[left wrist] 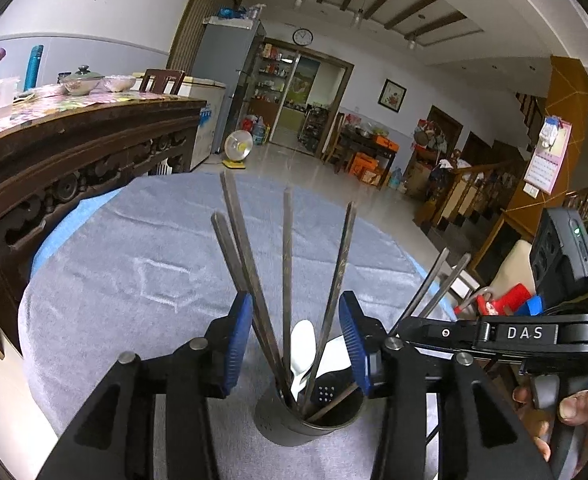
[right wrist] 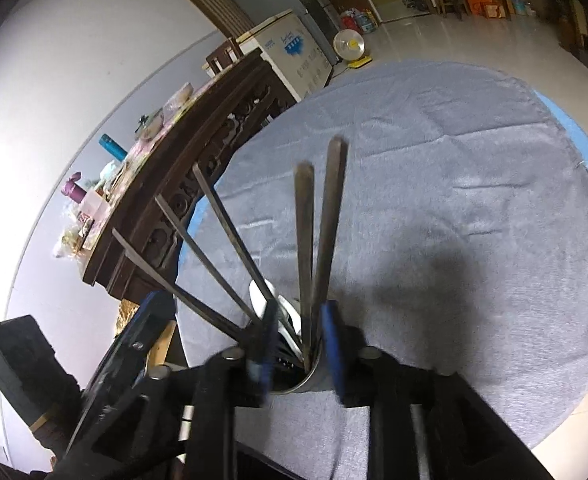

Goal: Organize utensils
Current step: 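Open both tools to release the chopsticks into the holder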

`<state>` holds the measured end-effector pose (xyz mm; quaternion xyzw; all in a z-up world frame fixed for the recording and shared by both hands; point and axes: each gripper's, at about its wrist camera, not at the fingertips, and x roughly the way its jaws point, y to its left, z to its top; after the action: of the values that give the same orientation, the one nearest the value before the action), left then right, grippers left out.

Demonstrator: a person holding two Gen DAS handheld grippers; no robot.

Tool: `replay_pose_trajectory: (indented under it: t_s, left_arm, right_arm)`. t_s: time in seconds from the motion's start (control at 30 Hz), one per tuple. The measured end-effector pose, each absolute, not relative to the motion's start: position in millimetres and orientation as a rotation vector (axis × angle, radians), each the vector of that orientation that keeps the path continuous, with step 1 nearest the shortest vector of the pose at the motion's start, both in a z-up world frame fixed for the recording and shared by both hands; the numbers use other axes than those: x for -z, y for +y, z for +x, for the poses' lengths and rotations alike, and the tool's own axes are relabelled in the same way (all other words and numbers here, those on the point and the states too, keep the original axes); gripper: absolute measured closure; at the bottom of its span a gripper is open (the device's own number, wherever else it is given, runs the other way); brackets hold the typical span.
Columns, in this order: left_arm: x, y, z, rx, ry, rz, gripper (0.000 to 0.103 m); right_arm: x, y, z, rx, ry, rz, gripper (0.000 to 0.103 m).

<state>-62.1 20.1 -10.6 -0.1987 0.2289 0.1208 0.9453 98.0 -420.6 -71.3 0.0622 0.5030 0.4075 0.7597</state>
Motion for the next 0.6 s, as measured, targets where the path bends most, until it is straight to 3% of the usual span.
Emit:
replay_pose_trajectory:
  t_s: [0.17, 0.23, 0.37, 0.4, 0.6]
  left_arm:
    - [-5.0, 25.5, -75.6, -0.258, 0.427, -0.421, 0.051]
    - [-12.4, 29.6, -84.5, -0.281, 0.403, -0.425, 0.043]
    - [-21.4, 38.2, -99.9, -0.327, 0.382, -0.429, 0.033]
    - [-22.8, 39.7, -102.1, -0.343, 0.391, -0.424, 0.026]
    - [-17.1, 38.7, -101.1, -0.398, 0.501, -0.363, 0.023]
  right_arm:
    - [54.2, -433.3, 96.3, -0.886, 1.052, 0.165, 0.065]
    - [43.7, -444.7, 95.4, -0.869, 1.017, 0.181, 0.045]
    - [24.2, -467.3, 89.2, -0.841, 0.957, 0.202, 0.044]
    - [20.0, -473.6, 86.3, -0.829, 0.942, 0.206, 0.042]
    - [10.5, -489.9, 50.1, -0.771, 0.84, 0.137, 0.029]
